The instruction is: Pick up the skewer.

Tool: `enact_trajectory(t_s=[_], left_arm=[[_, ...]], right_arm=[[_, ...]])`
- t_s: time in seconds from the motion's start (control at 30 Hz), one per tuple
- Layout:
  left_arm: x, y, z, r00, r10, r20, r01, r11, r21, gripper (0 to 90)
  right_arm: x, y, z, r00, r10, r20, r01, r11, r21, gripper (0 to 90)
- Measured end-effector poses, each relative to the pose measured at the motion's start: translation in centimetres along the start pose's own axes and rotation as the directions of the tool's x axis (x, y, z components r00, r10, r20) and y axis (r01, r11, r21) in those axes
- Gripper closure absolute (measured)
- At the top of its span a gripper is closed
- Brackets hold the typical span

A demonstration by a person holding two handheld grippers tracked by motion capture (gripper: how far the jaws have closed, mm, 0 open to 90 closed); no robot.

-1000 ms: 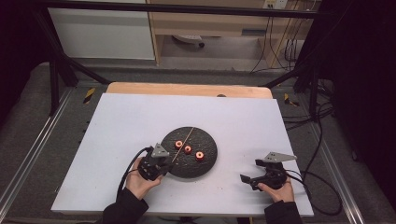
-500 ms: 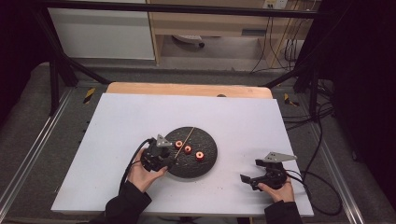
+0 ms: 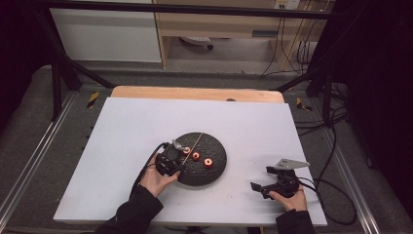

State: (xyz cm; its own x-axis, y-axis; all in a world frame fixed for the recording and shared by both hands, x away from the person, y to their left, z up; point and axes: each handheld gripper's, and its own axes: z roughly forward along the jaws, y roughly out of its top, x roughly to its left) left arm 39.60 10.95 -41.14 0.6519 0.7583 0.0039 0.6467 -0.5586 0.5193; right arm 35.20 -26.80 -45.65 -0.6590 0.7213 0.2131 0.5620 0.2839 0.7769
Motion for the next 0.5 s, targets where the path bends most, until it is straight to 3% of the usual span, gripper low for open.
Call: enact_trajectory(t_s=[0.5], left_arm=[[-0.63,-0.17,-0.07,0.9997,-0.017,-0.017,0.018,0.9996,0.023,84.0]], right_arm=[[0.01,-0.02,0.04,1.0,0.0,-0.003,0.0,1.0,0.0,0.9]])
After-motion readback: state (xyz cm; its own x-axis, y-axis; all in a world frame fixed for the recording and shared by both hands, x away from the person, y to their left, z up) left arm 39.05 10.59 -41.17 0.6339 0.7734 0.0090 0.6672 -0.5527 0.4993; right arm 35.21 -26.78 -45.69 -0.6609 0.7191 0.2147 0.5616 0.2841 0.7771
